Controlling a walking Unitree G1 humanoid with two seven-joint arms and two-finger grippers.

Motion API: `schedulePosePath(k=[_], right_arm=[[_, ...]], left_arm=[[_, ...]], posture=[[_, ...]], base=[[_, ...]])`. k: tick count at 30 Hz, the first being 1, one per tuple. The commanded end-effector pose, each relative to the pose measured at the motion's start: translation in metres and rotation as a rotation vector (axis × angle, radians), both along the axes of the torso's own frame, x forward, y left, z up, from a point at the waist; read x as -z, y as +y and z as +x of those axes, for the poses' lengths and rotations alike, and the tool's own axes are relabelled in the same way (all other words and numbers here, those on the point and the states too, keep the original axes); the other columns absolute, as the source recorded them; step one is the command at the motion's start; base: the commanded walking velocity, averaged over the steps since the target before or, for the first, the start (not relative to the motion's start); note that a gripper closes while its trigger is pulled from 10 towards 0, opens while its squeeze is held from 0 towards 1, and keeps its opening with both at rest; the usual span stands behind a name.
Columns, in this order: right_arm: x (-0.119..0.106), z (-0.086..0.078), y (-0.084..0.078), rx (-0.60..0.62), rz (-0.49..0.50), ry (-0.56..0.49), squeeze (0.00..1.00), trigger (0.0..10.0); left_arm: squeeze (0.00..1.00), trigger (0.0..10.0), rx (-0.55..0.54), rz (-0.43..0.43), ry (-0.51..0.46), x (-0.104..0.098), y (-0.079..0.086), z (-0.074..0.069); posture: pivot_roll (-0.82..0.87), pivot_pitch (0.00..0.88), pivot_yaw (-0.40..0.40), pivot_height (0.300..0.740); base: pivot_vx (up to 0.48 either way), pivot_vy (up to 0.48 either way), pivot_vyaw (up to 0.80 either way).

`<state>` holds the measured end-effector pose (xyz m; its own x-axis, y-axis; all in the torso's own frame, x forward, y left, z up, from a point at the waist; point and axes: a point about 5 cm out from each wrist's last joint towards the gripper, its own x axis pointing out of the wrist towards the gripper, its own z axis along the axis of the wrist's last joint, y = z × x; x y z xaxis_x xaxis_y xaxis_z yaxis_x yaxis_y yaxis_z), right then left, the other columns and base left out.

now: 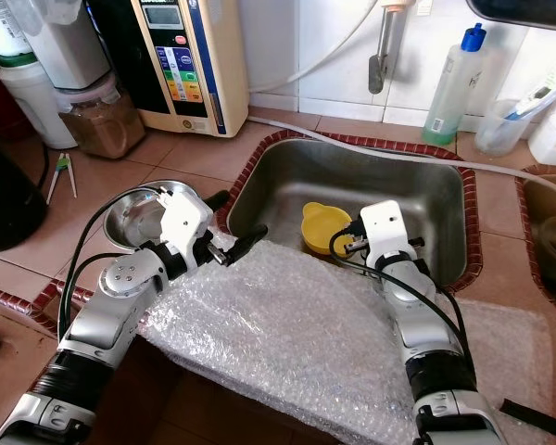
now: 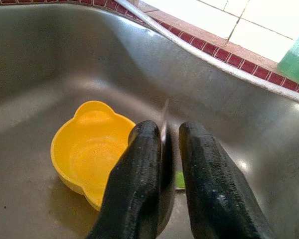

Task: Kitchen organization

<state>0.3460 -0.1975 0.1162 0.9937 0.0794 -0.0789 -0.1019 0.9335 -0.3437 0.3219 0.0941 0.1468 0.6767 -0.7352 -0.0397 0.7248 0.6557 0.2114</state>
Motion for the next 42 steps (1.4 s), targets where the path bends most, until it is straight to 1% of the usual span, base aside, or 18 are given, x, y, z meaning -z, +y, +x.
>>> schedulePosePath(k=[1,7,13,17,18,21,22,24,25,27,29,30,32,35,37,38,40,42], right_arm=[[0.007,-0.001,0.002,0.002,0.002,0.021,1.0,10.0],[0.006,-0.001,0.003,0.009,0.057,0.001,1.0,10.0],[-0.006,-0.001,0.009,0.003,0.163,-0.082,1.0,10.0],[-0.018,-0.002,0.022,-0.07,0.235,-0.121,1.0,10.0],[-0.026,-0.004,0.031,-0.126,0.26,-0.153,1.0,10.0],[-0.039,-0.009,0.047,-0.212,0.292,-0.201,1.0,10.0],[-0.041,-0.01,0.05,-0.233,0.304,-0.208,1.0,10.0],[-0.048,-0.018,0.067,-0.33,0.345,-0.205,1.0,10.0],[-0.048,-0.018,0.067,-0.33,0.345,-0.205,1.0,10.0],[-0.052,-0.027,0.081,-0.409,0.356,-0.204,1.0,10.0],[-0.054,-0.033,0.089,-0.453,0.372,-0.193,1.0,10.0],[-0.053,-0.034,0.09,-0.459,0.373,-0.191,1.0,10.0],[-0.053,-0.037,0.093,-0.479,0.38,-0.179,1.0,10.0],[-0.052,-0.04,0.096,-0.498,0.382,-0.164,1.0,10.0],[-0.052,-0.043,0.098,-0.523,0.386,-0.144,1.0,10.0],[-0.052,-0.044,0.099,-0.534,0.384,-0.134,1.0,10.0],[-0.054,-0.046,0.101,-0.552,0.387,-0.129,1.0,10.0],[-0.056,-0.051,0.108,-0.63,0.39,-0.107,0.0,10.0]], left_arm=[[0.0,10.0,0.012,0.025,0.006,0.002,0.004,-0.002],[0.0,10.0,0.006,0.031,0.02,0.001,0.008,-0.001],[0.0,10.0,-0.023,0.027,0.01,-0.002,0.011,0.002],[0.0,10.0,-0.046,0.016,0.003,-0.004,0.013,0.003],[0.0,10.0,-0.099,-0.005,-0.003,-0.006,0.017,0.007],[0.0,10.0,-0.235,-0.047,-0.038,-0.014,0.026,0.018],[0.0,10.0,-0.268,-0.062,-0.044,-0.016,0.028,0.02],[0.0,10.0,-0.379,-0.129,-0.087,-0.025,0.035,0.025],[0.0,10.0,-0.379,-0.129,-0.087,-0.025,0.035,0.025],[0.0,10.0,-0.518,-0.168,-0.131,-0.032,0.047,0.029],[0.0,10.0,-0.637,-0.219,-0.13,-0.035,0.061,0.033],[0.0,10.0,-0.671,-0.231,-0.131,-0.036,0.065,0.034],[0.0,10.0,-0.727,-0.247,-0.133,-0.036,0.072,0.035],[0.0,10.0,-0.809,-0.235,-0.126,-0.033,0.083,0.036],[0.0,10.0,-0.922,-0.207,-0.1,-0.027,0.099,0.036],[0.0,10.0,-0.976,-0.225,-0.074,-0.023,0.106,0.036],[0.0,10.0,-1.01,-0.175,-0.065,-0.019,0.113,0.036],[0.0,10.0,-1.013,-0.184,-0.068,-0.019,0.114,0.035]], posture=[[-0.17,0.074,0.109,0.74],[-0.16,0.08,0.118,0.74],[-0.15,0.078,0.126,0.74],[-0.15,0.077,0.129,0.74],[-0.15,0.08,0.128,0.74],[-0.15,0.079,0.127,0.74],[-0.15,0.079,0.127,0.74],[-0.15,0.082,0.128,0.74],[-0.15,0.082,0.128,0.74],[-0.15,0.082,0.127,0.74],[-0.15,0.08,0.127,0.74],[-0.15,0.08,0.127,0.74],[-0.15,0.078,0.125,0.74],[-0.15,0.076,0.125,0.74],[-0.15,0.073,0.121,0.74],[-0.15,0.073,0.121,0.74],[-0.14,0.071,0.119,0.74],[-0.14,0.069,0.117,0.74]], base=[[0.0,0.0,0.0],[0.0,0.0,0.0],[0.0,0.0,0.0],[0.0,0.0,0.0],[0.0,0.0,0.0],[0.0,0.0,0.0],[0.0,0.0,0.0],[0.0,0.0,0.0],[0.0,0.0,0.0],[0.0,0.0,0.0],[0.0,0.0,0.0],[0.0,0.0,0.0],[0.0,0.0,0.0],[0.0,0.0,0.0],[0.0,0.0,0.0],[0.0,0.0,0.0],[0.0,0.0,0.0],[0.0,0.0,0.0]])
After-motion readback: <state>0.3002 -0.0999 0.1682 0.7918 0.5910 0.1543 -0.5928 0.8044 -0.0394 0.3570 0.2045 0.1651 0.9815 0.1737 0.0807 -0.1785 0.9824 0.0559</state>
